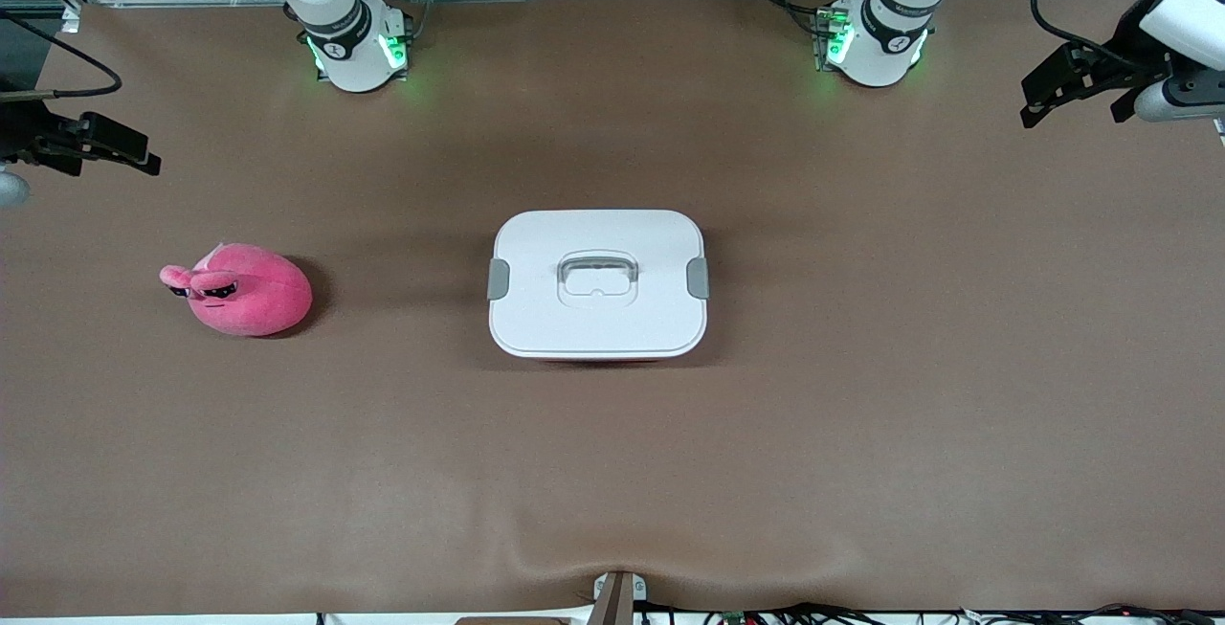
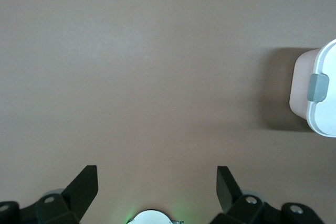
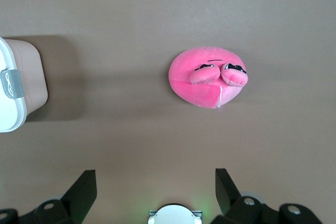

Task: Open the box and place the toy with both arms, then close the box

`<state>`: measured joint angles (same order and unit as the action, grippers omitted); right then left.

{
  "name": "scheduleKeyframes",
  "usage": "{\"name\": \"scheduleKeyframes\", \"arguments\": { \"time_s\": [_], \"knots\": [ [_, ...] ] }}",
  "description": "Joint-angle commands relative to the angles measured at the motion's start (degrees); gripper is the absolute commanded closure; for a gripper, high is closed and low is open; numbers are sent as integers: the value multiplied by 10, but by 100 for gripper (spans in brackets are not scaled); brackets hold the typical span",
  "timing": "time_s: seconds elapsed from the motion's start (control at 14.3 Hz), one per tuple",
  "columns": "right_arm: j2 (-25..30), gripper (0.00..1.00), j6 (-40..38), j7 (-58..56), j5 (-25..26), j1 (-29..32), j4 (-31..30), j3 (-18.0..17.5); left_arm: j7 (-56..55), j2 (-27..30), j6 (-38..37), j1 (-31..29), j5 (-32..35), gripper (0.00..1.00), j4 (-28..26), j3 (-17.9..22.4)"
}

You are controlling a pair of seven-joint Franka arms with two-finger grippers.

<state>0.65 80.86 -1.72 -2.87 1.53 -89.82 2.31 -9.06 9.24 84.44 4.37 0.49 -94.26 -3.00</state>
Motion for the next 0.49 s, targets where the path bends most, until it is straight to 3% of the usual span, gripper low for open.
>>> {"name": "scheduleKeyframes", "arguments": {
  "time_s": [0.0, 0.42],
  "knots": [
    [5, 0, -3, -7, 4, 11, -6, -6, 7, -6, -2, -3, -8, 0, 10, -2],
    [4, 0, -3, -7, 4, 11, -6, -6, 3, -25, -15, -4, -3, 0, 39, 1]
  ]
}}
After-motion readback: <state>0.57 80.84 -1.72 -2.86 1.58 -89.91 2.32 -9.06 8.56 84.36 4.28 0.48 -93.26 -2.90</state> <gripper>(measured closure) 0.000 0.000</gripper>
